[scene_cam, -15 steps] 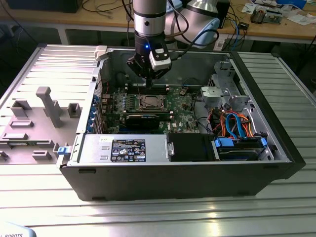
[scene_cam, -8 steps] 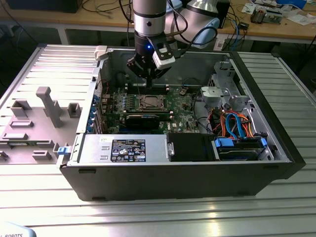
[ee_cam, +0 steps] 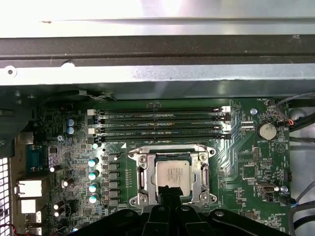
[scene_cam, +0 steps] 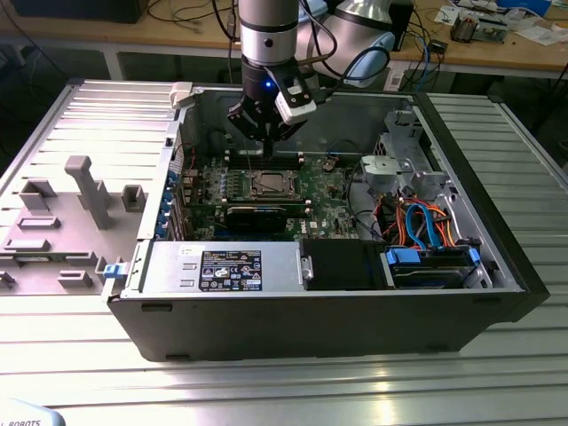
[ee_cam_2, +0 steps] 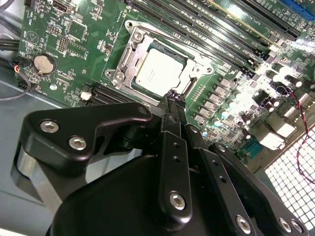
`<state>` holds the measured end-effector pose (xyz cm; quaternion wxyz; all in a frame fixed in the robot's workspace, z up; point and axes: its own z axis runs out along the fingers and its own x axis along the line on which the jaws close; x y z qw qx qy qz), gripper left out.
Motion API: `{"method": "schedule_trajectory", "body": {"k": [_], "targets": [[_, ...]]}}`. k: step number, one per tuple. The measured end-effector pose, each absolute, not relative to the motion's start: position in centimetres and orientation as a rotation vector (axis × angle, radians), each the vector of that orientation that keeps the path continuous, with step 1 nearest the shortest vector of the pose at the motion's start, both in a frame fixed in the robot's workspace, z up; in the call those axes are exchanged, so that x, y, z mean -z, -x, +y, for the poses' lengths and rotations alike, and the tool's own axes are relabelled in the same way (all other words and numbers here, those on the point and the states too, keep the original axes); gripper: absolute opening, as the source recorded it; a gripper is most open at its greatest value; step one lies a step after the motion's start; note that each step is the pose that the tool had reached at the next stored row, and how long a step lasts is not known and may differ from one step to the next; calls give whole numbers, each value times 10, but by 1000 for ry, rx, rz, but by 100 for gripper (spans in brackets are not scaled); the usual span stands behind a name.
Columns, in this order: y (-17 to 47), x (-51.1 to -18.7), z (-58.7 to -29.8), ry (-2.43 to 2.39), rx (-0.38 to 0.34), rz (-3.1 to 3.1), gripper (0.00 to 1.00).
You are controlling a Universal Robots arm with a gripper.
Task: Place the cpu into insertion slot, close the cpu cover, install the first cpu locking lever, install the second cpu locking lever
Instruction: 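Install the first cpu locking lever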
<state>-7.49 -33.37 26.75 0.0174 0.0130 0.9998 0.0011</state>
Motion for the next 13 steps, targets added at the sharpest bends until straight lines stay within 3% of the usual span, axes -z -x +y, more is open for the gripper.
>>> {"method": "schedule_trajectory", "body": {"k": [13], "targets": [[81, -268, -334, -39, -3, 3107, 12]]}}
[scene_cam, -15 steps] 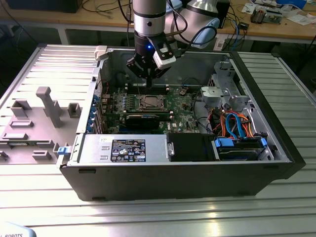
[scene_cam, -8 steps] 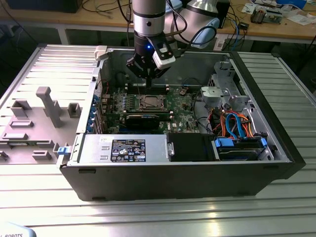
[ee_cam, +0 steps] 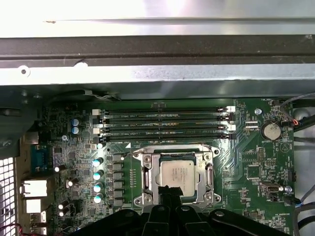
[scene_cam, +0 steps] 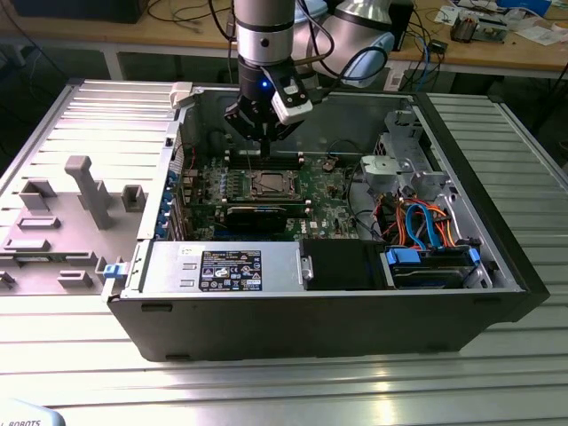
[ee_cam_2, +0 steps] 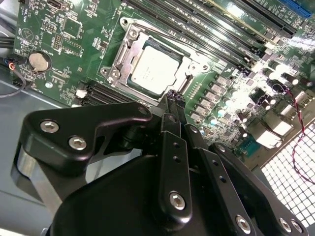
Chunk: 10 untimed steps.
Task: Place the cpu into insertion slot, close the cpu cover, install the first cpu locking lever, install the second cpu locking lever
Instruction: 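Install the first cpu locking lever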
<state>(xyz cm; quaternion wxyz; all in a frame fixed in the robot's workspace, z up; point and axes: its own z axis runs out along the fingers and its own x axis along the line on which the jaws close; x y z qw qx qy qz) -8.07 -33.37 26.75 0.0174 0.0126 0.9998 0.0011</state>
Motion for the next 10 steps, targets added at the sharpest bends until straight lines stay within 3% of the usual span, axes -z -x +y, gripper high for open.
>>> {"method": "schedule_trajectory", "body": {"k": [10], "targets": [[93, -267, -334, -39, -3, 3107, 12]]}}
